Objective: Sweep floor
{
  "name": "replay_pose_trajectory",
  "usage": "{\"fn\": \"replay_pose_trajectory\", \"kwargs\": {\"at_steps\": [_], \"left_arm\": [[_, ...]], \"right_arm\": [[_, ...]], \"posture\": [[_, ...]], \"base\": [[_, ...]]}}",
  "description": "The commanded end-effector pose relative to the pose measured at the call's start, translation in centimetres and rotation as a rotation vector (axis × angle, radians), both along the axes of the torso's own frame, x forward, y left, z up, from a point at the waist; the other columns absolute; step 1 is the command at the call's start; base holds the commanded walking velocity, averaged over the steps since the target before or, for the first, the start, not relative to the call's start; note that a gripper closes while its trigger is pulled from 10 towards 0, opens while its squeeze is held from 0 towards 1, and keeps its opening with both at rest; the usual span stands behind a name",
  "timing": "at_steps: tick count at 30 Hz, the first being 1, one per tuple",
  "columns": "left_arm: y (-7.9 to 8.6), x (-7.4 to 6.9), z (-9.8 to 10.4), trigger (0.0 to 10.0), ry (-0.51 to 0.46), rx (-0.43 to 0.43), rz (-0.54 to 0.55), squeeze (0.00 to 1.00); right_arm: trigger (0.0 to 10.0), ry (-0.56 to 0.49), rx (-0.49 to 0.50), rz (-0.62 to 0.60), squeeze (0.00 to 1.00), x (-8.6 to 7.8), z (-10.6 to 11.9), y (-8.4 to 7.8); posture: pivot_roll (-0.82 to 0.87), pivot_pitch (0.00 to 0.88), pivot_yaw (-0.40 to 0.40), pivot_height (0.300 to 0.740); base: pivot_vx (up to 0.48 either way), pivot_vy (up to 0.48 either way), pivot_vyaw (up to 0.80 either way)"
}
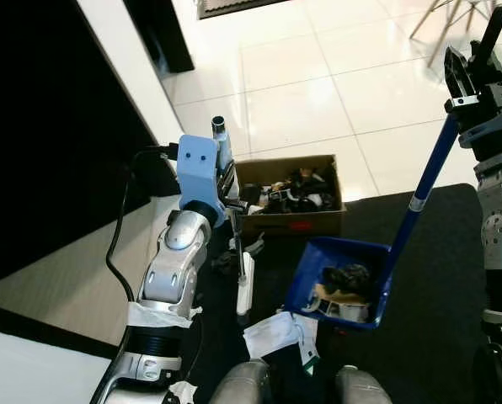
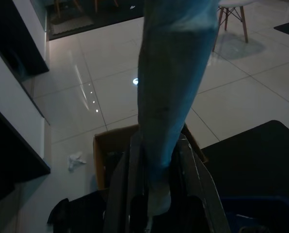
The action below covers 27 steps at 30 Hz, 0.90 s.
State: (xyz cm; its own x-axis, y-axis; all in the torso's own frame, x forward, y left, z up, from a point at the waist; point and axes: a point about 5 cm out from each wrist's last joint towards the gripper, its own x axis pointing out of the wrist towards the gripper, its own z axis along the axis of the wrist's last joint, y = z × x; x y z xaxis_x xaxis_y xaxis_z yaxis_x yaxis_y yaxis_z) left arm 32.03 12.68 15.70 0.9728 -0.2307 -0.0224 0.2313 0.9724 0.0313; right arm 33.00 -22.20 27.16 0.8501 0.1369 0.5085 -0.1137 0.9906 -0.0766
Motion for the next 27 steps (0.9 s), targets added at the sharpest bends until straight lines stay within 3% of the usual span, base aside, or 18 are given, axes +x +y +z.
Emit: {"fn": "replay_pose_trajectory", "kwargs": {"at_steps": [1, 11, 27], "left_arm": [[0.54, 0.16, 0.38, 10.0, -0.034, 0.023, 0.024, 0.00], [0.07, 0.21, 0.58, 10.0, -0.055, 0.031, 0.001, 0.00], [-0.22, 0.23, 0.66, 10.0, -0.068, 0.025, -0.015, 0.00]], "right_arm": [[10.0, -0.047, 0.000, 0.019, 0.00, -0.47, 0.94, 0.40], [10.0, -0.044, -0.006, 0.026, 0.00, -0.46, 0.91, 0.34], [10.0, -0.044, -0.012, 0.034, 0.00, -0.40, 0.91, 0.35]], "posture": [[-0.07, 0.079, 0.142, 0.740], [-0.07, 0.080, 0.141, 0.740], [-0.08, 0.075, 0.144, 0.740]], "base": [[0.000, 0.000, 0.00], [0.000, 0.000, 0.00], [0.472, 0.000, 0.00]]}}
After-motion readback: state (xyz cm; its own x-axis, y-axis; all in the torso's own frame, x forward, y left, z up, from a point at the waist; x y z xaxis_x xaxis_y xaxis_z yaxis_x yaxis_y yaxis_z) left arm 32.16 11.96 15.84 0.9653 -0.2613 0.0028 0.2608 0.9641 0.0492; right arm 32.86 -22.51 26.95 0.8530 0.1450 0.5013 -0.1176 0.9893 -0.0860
